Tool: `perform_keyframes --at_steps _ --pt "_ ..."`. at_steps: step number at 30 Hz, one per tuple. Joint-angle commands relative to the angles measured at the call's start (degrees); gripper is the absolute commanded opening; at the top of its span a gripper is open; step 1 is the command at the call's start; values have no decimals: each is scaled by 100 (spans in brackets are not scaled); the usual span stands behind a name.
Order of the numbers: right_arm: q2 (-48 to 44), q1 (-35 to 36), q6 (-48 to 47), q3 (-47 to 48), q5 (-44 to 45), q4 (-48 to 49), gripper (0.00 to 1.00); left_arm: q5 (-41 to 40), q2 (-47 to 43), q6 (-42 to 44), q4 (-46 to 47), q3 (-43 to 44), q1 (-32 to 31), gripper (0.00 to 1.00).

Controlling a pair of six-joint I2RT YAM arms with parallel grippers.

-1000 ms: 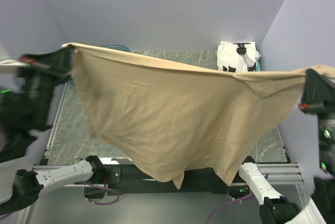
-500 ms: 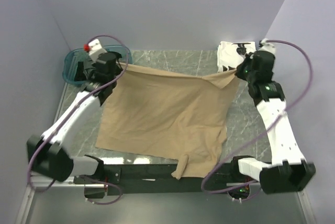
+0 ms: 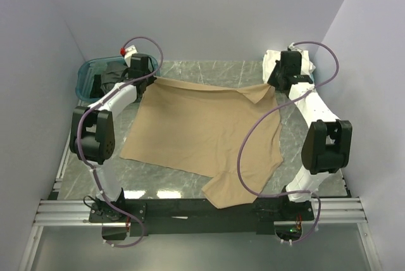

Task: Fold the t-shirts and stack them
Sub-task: Flatten the tshirt out, then fold the tshirt

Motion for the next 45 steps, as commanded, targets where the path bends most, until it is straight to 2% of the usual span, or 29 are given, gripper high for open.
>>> perform_keyframes --at_steps 1,13,18,31,45 --pt "-101 -31 134 320 112 56 0 216 -68 28 332 242 12 1" --pt "-1374 -22 477 -1024 -38 -542 0 198 -735 -95 174 -619 12 1" --pt "-1920 -22 539 -1498 -72 -780 0 435 -1148 -69 25 -1023 12 1" --pt "-3212 83 785 -2755 -406 -1140 0 620 -1333 186 -907 -1121 21 1" --pt "-3889 409 829 -3889 -925 -1193 0 593 -1535 538 -1566 -1436 13 1"
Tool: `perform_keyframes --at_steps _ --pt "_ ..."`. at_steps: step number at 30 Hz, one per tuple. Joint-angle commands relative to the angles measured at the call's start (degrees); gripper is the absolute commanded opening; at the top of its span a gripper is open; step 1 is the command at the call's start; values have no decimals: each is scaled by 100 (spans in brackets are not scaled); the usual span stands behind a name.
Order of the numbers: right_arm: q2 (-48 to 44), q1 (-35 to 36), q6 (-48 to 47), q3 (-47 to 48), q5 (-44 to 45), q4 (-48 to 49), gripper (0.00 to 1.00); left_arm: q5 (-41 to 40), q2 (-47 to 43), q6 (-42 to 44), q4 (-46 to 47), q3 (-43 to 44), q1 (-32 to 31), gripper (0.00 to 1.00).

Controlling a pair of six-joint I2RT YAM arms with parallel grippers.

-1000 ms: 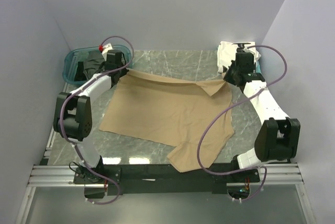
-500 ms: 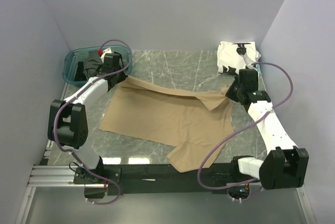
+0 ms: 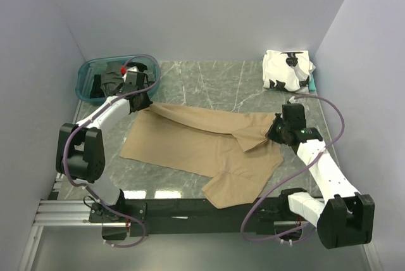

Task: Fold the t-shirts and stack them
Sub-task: Fold the tshirt

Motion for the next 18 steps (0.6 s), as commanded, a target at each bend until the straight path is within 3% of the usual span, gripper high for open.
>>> perform_keyframes --at_steps 1,3,4,6,7,10,12,18 --pt "-329 85 45 -222 -125 -52 1 -5 -287 127 -188 -143 15 1" --pt "-443 85 -8 -310 -11 -157 2 -118 -340 48 -266 -319 15 15" --pt "-478 94 -17 -336 33 -314 8 -233 -401 -22 -319 -354 15 26" --pt "-610 94 -8 -380 147 -499 19 -444 -507 -250 -468 -495 15 38" --pt "-654 94 -17 -407 156 -535 31 -653 -559 -356 -556 -530 23 47" --pt "-882 76 -87 -442 287 -703 48 -883 -857 -725 -863 -530 23 93" --pt "-1084 85 -140 -399 419 -755 59 -840 -990 -866 -908 -486 15 99" --pt "-1086 85 -237 -161 183 -379 80 29 -1430 -893 -417 -679 -12 99"
